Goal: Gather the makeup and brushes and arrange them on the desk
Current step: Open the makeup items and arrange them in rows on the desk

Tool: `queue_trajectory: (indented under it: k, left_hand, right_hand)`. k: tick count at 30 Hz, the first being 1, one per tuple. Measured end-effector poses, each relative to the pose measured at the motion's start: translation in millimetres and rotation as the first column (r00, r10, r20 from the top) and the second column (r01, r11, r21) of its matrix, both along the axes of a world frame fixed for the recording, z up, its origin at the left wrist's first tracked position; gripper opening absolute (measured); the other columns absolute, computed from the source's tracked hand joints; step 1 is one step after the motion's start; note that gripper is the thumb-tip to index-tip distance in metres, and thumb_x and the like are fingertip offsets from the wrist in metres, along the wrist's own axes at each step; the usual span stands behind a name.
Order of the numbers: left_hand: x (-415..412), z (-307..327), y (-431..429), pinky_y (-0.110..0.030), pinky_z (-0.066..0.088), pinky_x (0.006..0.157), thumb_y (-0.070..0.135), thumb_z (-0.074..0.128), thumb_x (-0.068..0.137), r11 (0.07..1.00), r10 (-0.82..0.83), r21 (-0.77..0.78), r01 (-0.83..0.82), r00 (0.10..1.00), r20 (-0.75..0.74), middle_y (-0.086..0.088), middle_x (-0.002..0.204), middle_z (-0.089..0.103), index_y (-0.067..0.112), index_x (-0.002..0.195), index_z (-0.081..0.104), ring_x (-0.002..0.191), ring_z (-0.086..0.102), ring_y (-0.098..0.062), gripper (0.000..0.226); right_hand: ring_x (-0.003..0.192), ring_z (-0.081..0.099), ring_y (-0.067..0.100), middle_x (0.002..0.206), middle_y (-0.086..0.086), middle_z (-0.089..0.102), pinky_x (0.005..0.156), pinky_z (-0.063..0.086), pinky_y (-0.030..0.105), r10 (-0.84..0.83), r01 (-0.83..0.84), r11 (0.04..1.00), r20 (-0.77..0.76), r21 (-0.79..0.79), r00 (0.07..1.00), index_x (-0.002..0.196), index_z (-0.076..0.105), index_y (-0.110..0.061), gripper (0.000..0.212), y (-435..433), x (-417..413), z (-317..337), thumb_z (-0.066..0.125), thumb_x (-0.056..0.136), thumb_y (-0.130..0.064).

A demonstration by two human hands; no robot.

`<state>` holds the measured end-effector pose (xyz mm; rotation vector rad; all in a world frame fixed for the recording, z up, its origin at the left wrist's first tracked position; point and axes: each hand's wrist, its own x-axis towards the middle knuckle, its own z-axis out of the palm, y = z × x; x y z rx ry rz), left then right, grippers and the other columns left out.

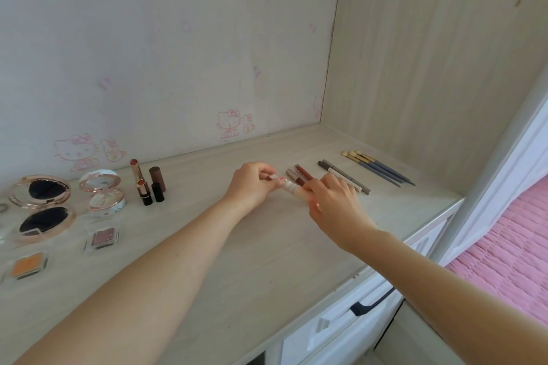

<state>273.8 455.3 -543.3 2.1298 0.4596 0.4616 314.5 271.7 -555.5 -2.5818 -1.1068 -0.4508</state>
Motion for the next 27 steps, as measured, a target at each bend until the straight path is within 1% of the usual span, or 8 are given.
queue_trajectory:
  k: [4,8,11,16,19,22,25,27]
  left_hand:
    - [-27.2,7.0,3.0,-0.015,0.043,0.069,0.032,0.081,0.073,0.999,0.013,-0.034,-0.011,0.999,0.041,-0.003,0.092,0.07,0.016,0.096,0.071,0.089,0.064,-0.014,0.03]
    - [-57.5,13.8,7.6,-0.021,0.047,0.073,0.03,0.082,0.072,0.994,0.023,-0.106,-0.015,0.997,0.075,-0.004,0.089,0.071,0.017,0.089,0.071,0.089,0.067,-0.017,0.025]
    - [-82.4,19.2,12.6,-0.03,0.051,0.079,0.028,0.082,0.073,0.982,0.038,-0.19,-0.018,0.994,0.101,-0.007,0.091,0.072,0.014,0.09,0.071,0.09,0.067,-0.019,0.025]
    - [-128.7,28.3,22.9,-0.01,0.044,0.066,0.025,0.079,0.076,0.967,0.103,-0.249,-0.063,0.983,0.151,-0.002,0.085,0.071,0.013,0.094,0.07,0.075,0.061,-0.006,0.023]
    - [-155.4,29.6,31.4,-0.027,0.051,0.082,0.022,0.077,0.078,0.939,0.135,-0.338,-0.065,0.973,0.189,-0.005,0.089,0.072,0.014,0.097,0.068,0.081,0.068,-0.012,0.023]
    - [-183.9,28.8,38.3,-0.035,0.056,0.085,0.015,0.075,0.081,0.842,0.173,-0.539,-0.022,0.957,0.231,-0.011,0.096,0.071,0.003,0.108,0.063,0.085,0.072,-0.017,0.032]
    - [-213.9,23.9,45.4,-0.031,0.057,0.085,0.008,0.072,0.082,0.692,0.187,-0.718,0.074,0.942,0.277,-0.011,0.097,0.07,-0.007,0.112,0.061,0.087,0.069,-0.019,0.035]
    - [-230.8,19.6,51.8,-0.028,0.057,0.083,0.0,0.069,0.081,0.615,0.225,-0.783,0.098,0.929,0.293,-0.011,0.103,0.071,-0.004,0.112,0.062,0.09,0.069,-0.02,0.032]
  right_hand:
    - [0.076,0.051,0.023,0.102,0.003,0.045,0.072,0.047,0.032,0.089,-0.054,0.969,-0.138,0.241,0.986,0.119,0.057,-0.009,0.029,1.3,-22.6,5.4,0.053,0.091,-0.006]
    - [0.084,0.051,0.021,0.112,0.005,0.046,0.077,0.048,0.032,0.114,-0.056,0.948,-0.167,0.314,0.979,0.123,0.056,-0.01,0.036,6.5,-49.2,9.0,0.054,0.089,0.0]
    - [0.087,0.049,0.014,0.114,0.004,0.048,0.076,0.045,0.024,0.132,-0.059,0.932,-0.186,0.356,0.974,0.123,0.055,-0.012,0.041,13.2,-67.3,14.2,0.056,0.086,0.005]
    - [0.081,0.056,0.004,0.1,-0.007,0.06,0.076,0.05,0.019,0.194,-0.067,0.899,-0.257,0.433,0.947,0.112,0.06,-0.016,0.032,22.4,-100.0,23.3,0.067,0.083,-0.006]
    - [0.08,0.059,0.006,0.092,-0.008,0.064,0.075,0.05,0.019,0.236,-0.092,0.88,-0.26,0.466,0.936,0.101,0.064,-0.018,0.024,31.3,-123.3,27.1,0.07,0.081,-0.008]
    - [0.081,0.061,0.004,0.091,-0.011,0.065,0.074,0.05,0.015,0.288,-0.121,0.862,-0.28,0.491,0.916,0.099,0.065,-0.019,0.022,43.2,-148.3,32.8,0.071,0.081,-0.008]
    - [0.081,0.061,0.002,0.089,-0.013,0.065,0.073,0.05,0.013,0.326,-0.116,0.852,-0.343,0.511,0.881,0.098,0.065,-0.02,0.02,58.1,-171.5,36.3,0.071,0.082,-0.01]
    - [0.081,0.062,0.0,0.087,-0.016,0.066,0.072,0.051,0.012,0.335,-0.072,0.85,-0.43,0.522,0.838,0.098,0.065,-0.021,0.017,68.7,-184.9,35.2,0.07,0.083,-0.014]
